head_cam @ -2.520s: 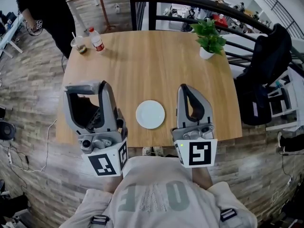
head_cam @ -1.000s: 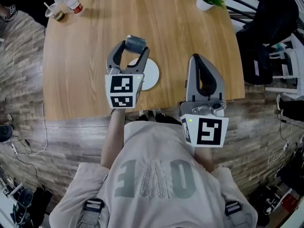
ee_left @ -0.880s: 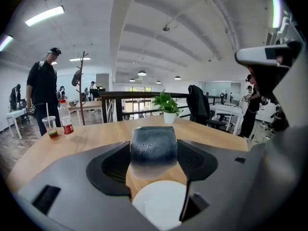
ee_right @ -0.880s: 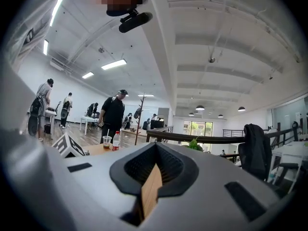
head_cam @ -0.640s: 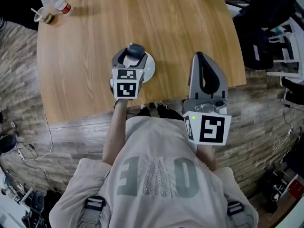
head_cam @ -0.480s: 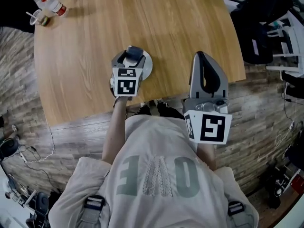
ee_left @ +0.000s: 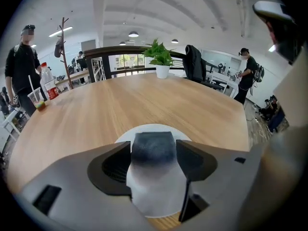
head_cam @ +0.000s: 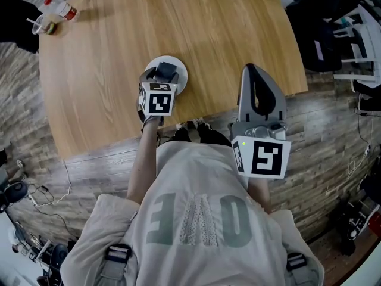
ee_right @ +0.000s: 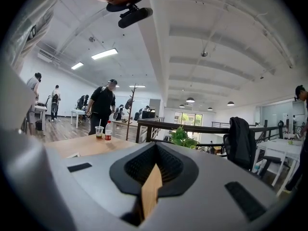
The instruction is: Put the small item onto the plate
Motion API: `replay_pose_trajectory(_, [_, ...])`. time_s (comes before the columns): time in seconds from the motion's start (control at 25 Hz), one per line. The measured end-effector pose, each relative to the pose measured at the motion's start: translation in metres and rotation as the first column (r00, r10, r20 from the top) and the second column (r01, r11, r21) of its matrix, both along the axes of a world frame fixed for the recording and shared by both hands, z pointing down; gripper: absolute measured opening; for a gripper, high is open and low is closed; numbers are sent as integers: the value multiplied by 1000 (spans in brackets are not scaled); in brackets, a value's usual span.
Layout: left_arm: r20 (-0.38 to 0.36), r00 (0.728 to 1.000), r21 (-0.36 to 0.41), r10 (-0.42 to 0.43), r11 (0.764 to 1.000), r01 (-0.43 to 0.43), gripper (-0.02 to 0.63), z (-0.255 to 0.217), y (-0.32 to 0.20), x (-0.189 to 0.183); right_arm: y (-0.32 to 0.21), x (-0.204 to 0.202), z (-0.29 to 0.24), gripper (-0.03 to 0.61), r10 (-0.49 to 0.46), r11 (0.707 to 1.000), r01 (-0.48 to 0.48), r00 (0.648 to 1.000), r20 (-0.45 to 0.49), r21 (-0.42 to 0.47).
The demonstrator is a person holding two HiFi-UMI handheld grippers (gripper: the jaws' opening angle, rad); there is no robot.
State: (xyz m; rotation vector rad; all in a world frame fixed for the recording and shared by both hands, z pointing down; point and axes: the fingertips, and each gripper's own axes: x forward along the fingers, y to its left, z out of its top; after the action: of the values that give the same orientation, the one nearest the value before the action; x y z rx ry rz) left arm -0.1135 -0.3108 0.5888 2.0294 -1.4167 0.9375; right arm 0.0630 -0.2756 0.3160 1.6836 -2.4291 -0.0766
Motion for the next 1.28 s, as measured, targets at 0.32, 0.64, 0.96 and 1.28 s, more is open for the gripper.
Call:
replay_pose_trajectory(0.32, [17, 1000, 0, 1, 1000, -1, 298, 6, 1, 2, 2, 6, 1, 17, 4, 1000, -4, 1000, -9, 1])
replay_pose_trajectory(0.64, [47, 999, 30, 3, 1000, -4, 298, 3, -1, 5, 0, 3, -1, 17, -21, 1000, 21, 1000, -5, 2])
replay_pose_trajectory(0.96, [6, 999, 258, -39, 965, 36, 299, -90, -32, 3, -9, -2, -13, 17, -61, 997, 60, 998, 33, 51])
replay_pose_trajectory(1.28, [-178, 984, 663, -29, 735, 142, 286, -277, -44, -19, -29, -33, -64, 17, -169, 966, 153, 984, 60, 207])
